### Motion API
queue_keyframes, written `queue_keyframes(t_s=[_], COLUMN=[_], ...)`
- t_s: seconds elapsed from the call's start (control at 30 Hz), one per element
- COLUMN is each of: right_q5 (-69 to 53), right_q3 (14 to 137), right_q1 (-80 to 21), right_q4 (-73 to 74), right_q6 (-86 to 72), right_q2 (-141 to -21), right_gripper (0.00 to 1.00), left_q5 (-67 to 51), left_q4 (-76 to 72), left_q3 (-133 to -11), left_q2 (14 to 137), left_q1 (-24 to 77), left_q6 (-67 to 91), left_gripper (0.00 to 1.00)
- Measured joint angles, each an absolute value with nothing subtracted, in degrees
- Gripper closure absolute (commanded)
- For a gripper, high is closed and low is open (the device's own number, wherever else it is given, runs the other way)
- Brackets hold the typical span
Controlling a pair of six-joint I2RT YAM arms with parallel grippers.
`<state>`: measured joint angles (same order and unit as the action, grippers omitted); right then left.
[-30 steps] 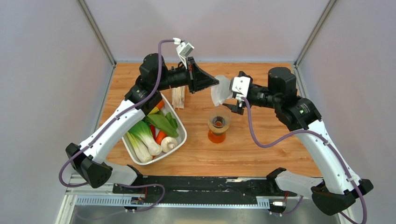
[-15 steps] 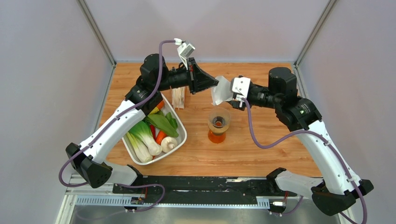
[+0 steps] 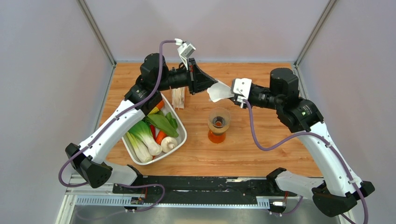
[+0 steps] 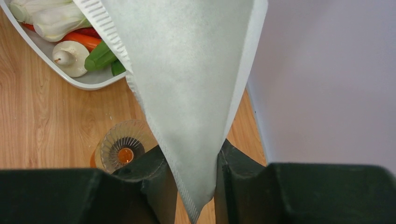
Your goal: Place the coffee filter in the dripper
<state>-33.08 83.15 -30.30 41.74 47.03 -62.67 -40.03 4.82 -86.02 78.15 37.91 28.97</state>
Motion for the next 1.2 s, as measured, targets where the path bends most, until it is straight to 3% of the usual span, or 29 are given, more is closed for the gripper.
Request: queue_keyframes(t_s=[0.03, 0.13, 0.2, 0.27, 0.5, 0.83, 1.2], right_q5=[-33.10, -33.12, -32.91, -32.42, -30.11, -24.47, -21.15], right_q3=[83.15, 83.13, 83.13, 83.13, 79.20, 75.37, 75.37], right_q1=[-30.30, -30.33, -30.30, -30.17, -28.08, -27.11, -24.88], right_q4=[41.74, 41.76, 41.74, 41.76, 41.69, 42.70, 44.07], right_q6=[47.03, 46.81, 46.13, 44.91, 36.84, 21.17, 11.68], right_q2=[-62.67, -62.59, -62.46, -62.24, -56.27, -48.58, -50.24], right_gripper=[0.60, 0.24, 0.09, 0.00, 0.00, 0.00, 0.00], left_q5=[-40.07, -40.21, -40.21, -40.03, -37.06, -27.90, -16.05], left_q4=[4.86, 4.95, 5.43, 7.44, 22.24, 51.88, 59.57], left_q3=[-86.02, -86.02, -86.06, -86.52, -89.76, -104.16, -108.66], left_q2=[78.15, 78.15, 78.15, 78.15, 77.54, 83.37, 96.88], left_q1=[37.91, 37.91, 37.91, 37.91, 37.91, 43.13, 46.04], left_q6=[28.97, 28.88, 28.21, 26.72, 16.78, 5.82, 7.16], left_gripper=[1.00, 1.00, 1.00, 1.00, 1.00, 1.00, 1.00])
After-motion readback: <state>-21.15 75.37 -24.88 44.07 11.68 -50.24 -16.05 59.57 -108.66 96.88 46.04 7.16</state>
